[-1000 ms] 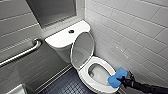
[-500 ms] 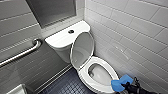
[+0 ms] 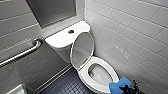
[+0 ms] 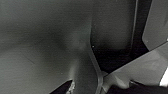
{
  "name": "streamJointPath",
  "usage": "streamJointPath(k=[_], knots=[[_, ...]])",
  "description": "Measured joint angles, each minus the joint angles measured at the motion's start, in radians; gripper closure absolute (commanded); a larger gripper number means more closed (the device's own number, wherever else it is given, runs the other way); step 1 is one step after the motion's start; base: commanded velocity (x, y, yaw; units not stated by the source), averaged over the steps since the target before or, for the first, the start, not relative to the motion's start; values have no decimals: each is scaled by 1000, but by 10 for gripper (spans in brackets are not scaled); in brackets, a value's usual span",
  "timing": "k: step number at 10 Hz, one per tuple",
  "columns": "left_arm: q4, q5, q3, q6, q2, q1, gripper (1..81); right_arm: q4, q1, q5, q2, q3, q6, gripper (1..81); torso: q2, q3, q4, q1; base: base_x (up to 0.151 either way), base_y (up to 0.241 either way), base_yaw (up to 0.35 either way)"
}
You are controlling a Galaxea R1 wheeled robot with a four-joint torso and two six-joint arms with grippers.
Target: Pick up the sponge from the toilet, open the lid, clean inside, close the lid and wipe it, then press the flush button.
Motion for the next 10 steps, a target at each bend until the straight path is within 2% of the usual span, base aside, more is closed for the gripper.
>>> streamJointPath(k=[2, 4, 7, 10], knots=[[0, 0, -7, 0, 3, 0, 10, -1, -13, -15, -8, 41, 0, 811, 0, 0, 0, 0, 0, 0, 0], [0, 0, -7, 0, 4, 0, 10, -5, -10, -78, -25, 94, 0, 811, 0, 0, 0, 0, 0, 0, 0], [2, -1, -8, 0, 4, 0, 10, -11, 48, -141, -19, 103, 0, 811, 0, 0, 0, 0, 0, 0, 0], [4, -2, -9, 2, 5, 0, 10, -20, 131, -250, 84, 24, 0, 811, 0, 0, 0, 0, 0, 0, 0]])
